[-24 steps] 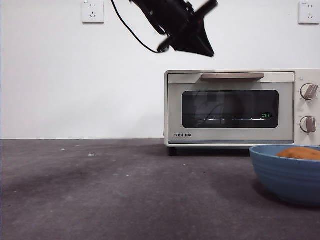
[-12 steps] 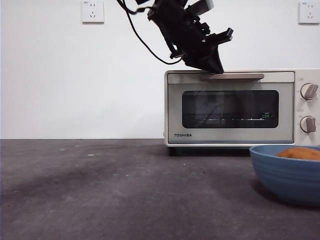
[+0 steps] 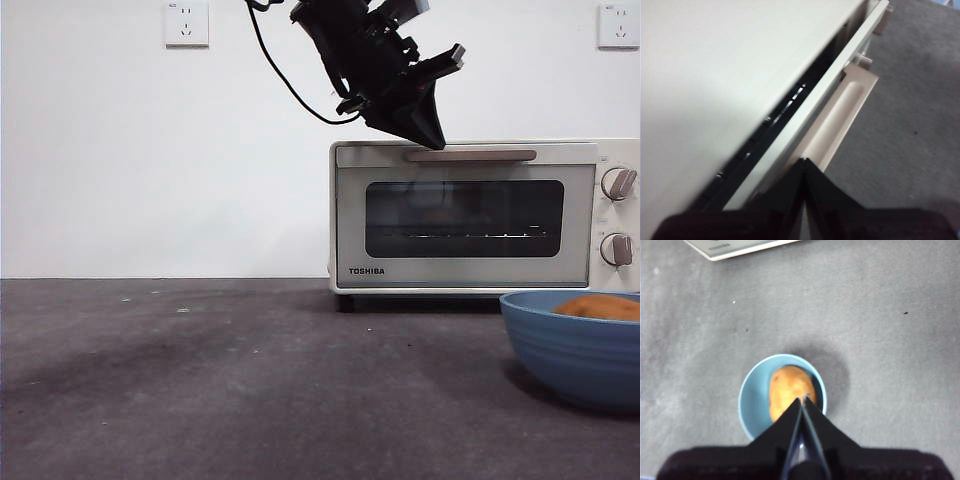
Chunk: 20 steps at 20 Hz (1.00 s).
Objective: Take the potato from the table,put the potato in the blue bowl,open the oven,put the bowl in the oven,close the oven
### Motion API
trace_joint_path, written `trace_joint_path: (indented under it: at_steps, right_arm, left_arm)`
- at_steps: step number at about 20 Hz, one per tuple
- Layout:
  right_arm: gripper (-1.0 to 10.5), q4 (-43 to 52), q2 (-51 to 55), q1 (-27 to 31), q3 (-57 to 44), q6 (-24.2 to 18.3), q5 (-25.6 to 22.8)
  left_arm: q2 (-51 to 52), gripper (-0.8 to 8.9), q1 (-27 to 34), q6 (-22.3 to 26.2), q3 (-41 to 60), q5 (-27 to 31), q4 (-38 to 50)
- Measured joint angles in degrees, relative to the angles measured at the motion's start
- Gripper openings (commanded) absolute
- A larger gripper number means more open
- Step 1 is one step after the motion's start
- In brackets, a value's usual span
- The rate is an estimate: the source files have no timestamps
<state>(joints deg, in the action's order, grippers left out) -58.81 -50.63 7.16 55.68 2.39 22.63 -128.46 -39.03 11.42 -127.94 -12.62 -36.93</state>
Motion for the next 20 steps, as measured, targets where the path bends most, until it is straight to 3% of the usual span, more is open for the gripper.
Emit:
trace_joint_path:
  at_steps: [3,6,10,20]
  right_arm:
    - [-0.1,-2.49,4.74,0.0,0.0,0.26,0.11]
    - [-0.1,-4.9,9.22,0.0,0.0,1.22,0.13]
    - [-0.1,-6.58,13.2,0.0,0.0,1.95,0.13]
    - [-0.1,-9.55,15.19,0.0,0.0,2.51,-0.55]
  left_arm:
    - [0.15,-0.06,-2.14,0.0,-0.02,0.15,-3.78]
    - [0.07,-0.06,-5.35,-0.04,0.13,5.29,-7.34]
    - [0.0,-0.06,-6.43,-2.23,1.11,6.99,-10.47]
    - [-0.13,-0.06,-10.91,-4.39,1.84,18.25,-15.78]
